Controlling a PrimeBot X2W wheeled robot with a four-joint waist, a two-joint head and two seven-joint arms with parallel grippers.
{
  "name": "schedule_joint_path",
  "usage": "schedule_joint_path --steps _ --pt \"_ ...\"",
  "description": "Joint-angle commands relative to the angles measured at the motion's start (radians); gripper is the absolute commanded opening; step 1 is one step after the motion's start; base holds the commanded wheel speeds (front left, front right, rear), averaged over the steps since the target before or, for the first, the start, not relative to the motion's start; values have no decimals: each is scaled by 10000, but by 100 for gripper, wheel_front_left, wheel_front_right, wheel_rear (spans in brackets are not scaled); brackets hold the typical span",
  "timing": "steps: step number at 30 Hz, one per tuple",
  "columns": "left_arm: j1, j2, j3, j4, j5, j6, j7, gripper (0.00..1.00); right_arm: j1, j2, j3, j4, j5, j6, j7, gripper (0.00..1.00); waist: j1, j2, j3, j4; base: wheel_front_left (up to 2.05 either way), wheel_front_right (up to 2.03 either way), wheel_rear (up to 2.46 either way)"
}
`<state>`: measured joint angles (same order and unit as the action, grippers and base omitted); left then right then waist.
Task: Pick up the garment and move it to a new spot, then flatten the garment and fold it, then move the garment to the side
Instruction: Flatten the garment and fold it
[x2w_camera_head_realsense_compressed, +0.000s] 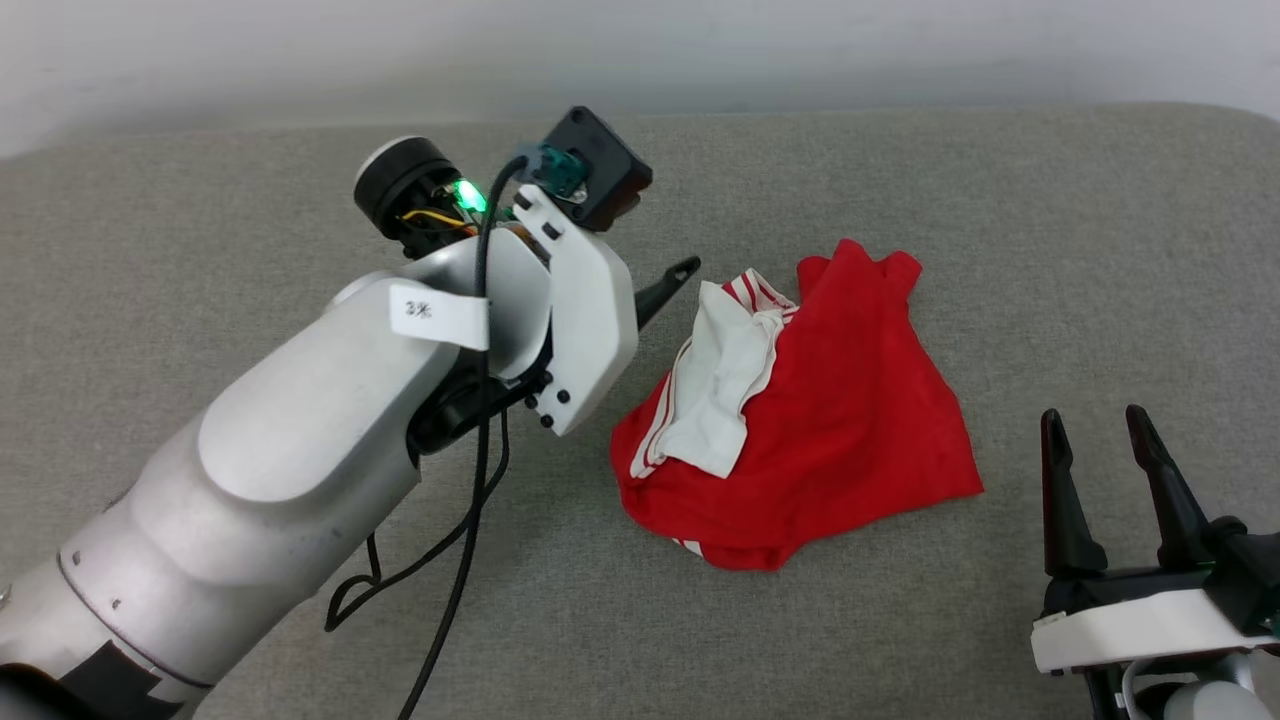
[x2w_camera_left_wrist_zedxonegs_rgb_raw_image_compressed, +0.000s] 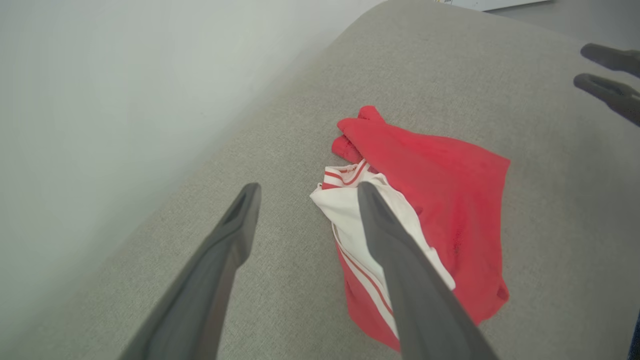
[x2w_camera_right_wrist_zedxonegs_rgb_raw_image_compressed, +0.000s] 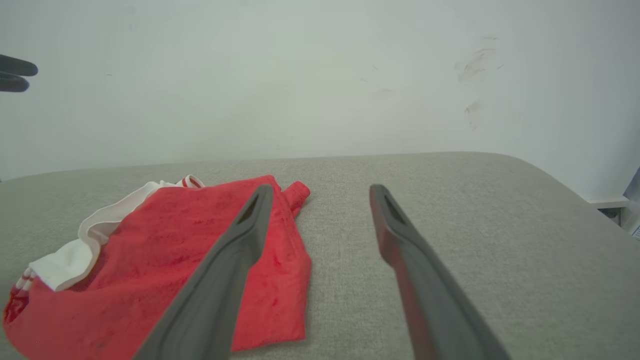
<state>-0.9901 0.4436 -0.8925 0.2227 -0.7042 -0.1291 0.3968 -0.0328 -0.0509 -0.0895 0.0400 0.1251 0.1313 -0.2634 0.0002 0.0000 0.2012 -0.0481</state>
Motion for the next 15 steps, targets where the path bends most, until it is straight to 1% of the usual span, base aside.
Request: schedule_joint_path --steps 1,6,11,15 --pt "-292 107 -408 -66 -285 4 362 100 -160 15 3 -18 66 -10 -22 100 -2 0 210 -188 0 0 0" --pt "-1141 358 -1854 -299 -1398 3 1579 100 -382 15 21 -31 155 -10 -20 100 -2 0 577 -501 0 0 0" --pt "-1804 592 -3259 -463 -2039 3 2382 100 -609 15 46 -34 231 -10 -20 100 -2 0 937 -813 0 0 0" --pt "-1926 723 -3770 -494 -2309 3 2863 100 -788 15 90 -60 314 -10 -22 100 -2 0 1244 -1059 0 0 0"
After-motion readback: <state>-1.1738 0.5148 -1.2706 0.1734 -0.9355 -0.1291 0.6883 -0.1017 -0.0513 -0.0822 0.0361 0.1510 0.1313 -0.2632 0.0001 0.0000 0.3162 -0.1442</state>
